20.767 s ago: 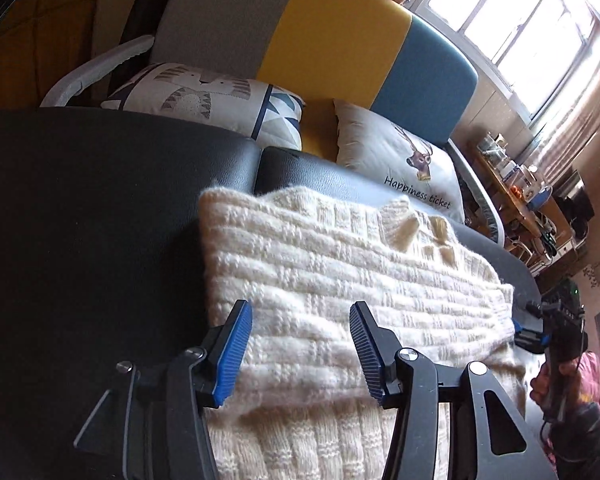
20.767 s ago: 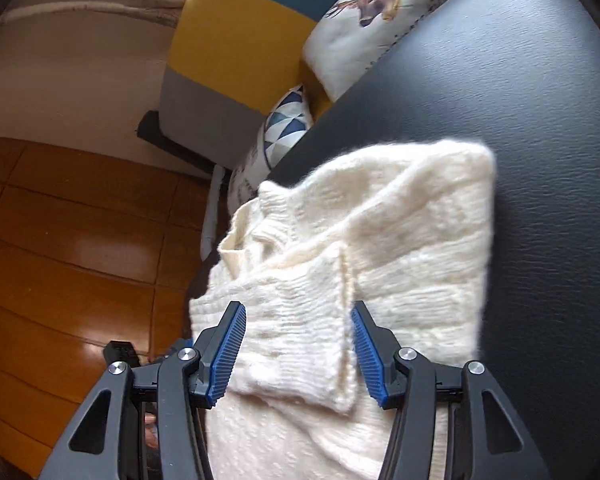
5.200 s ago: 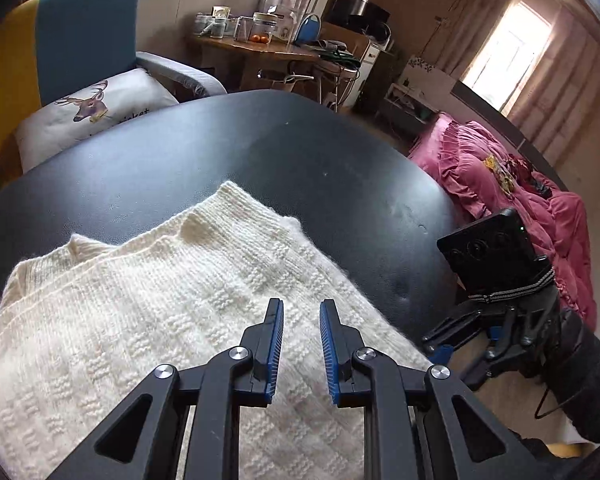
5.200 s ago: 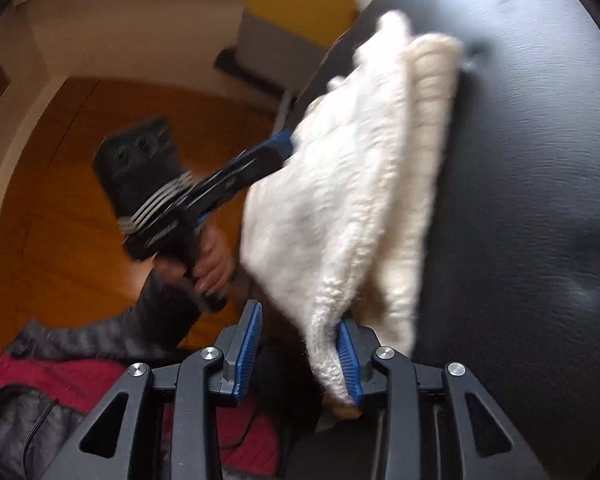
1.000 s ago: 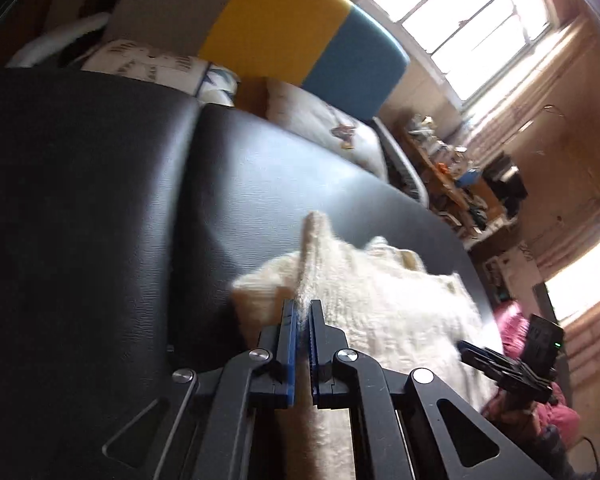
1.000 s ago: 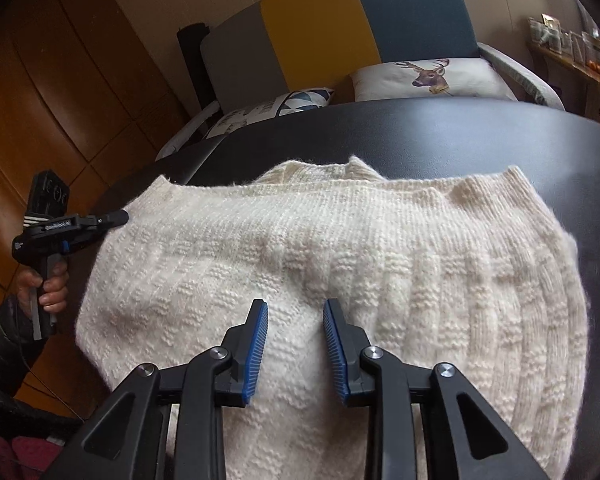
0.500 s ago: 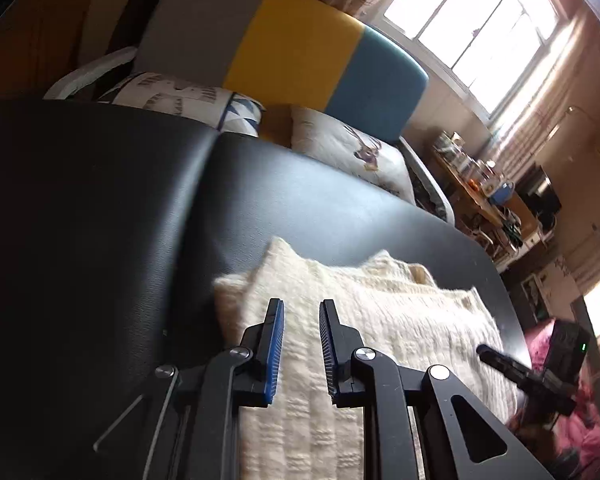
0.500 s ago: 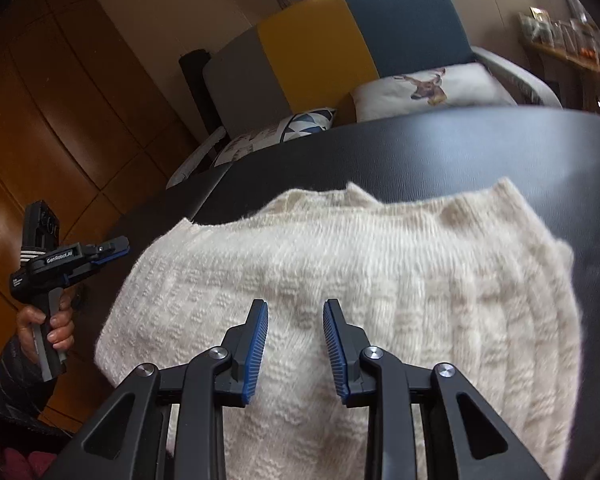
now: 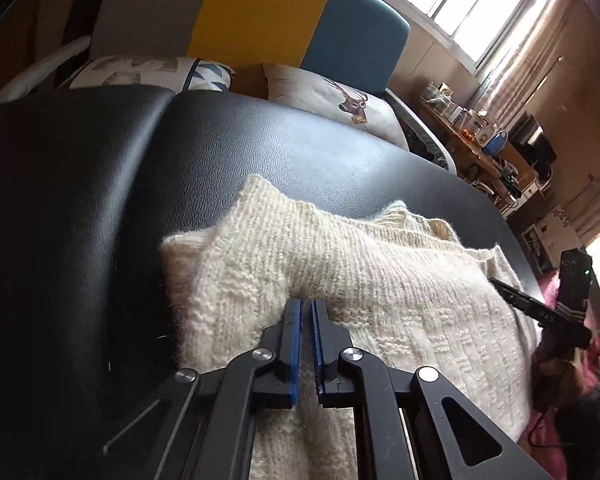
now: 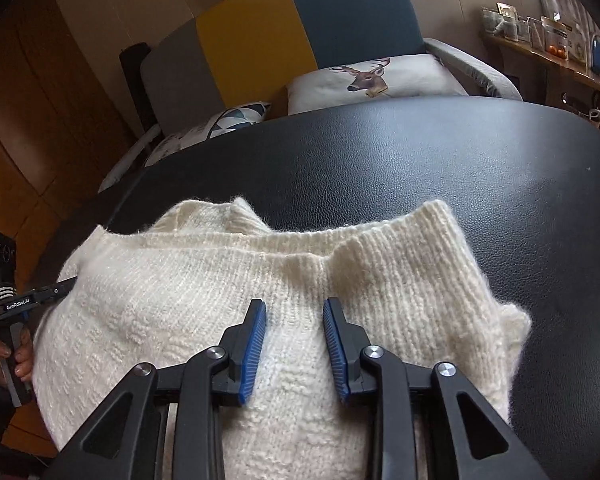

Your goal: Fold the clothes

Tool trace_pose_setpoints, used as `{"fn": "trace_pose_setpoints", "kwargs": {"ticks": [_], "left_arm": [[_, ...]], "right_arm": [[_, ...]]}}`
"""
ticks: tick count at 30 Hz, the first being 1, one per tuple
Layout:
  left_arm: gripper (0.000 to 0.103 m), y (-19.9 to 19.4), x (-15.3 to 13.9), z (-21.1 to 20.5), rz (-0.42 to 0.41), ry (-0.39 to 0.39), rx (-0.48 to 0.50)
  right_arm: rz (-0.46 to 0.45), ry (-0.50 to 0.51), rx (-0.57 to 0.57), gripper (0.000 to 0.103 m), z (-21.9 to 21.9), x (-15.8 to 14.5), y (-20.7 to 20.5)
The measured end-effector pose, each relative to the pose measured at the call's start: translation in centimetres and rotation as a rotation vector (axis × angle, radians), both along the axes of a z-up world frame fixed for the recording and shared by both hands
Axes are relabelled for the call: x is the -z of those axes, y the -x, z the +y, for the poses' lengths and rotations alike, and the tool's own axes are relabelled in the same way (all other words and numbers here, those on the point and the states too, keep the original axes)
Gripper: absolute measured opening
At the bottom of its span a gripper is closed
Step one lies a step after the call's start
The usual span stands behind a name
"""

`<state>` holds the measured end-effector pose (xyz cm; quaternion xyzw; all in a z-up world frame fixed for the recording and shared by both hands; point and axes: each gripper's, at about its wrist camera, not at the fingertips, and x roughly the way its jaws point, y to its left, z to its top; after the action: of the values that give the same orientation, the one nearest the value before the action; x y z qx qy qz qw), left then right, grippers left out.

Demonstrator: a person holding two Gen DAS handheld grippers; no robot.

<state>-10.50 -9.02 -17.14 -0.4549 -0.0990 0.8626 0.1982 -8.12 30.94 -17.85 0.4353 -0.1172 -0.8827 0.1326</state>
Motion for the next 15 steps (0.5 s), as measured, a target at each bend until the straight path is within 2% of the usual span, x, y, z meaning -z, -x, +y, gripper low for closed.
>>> {"fn": "trace_pose_setpoints", "kwargs": {"ticks": [2,4,6,9,12,15], "left_arm": [[0.009,0.0,-0.2,0.7,0.021,0.045,0.008],[0.009,-0.2,-0.8,0.6,0.001,0.043,0.0],[0.009,-0.9,-1.6,0.0,-0.002,0.04,-0.018],[0.011,-2.7,-2.4,-0.9,0.023,0.071,-0.044],[0.014,-4.1,-2.4,-2.6,0.014,0.055,-0.084],[0.018,-4.4,-2.1,-5.7,-0.036,-0.016,-0.159]], "right_arm": [[-0.007,0.041,0.004,0.031,0.5,-0.3,-0.1],[-0.008,0.125,0.027,0.031,1.7,-1.0,-1.1],[0.025,0.195,0.047,0.031,3.3,-2.2,-3.1],[0.046,0.235,0.114,0.035,6.3,-3.1,-7.1],[-0.006,0.246,0.195,0.038,8.9,-2.6,-10.7],[-0.015,0.246,0.21,0.038,9.5,-2.5,-13.6]]}}
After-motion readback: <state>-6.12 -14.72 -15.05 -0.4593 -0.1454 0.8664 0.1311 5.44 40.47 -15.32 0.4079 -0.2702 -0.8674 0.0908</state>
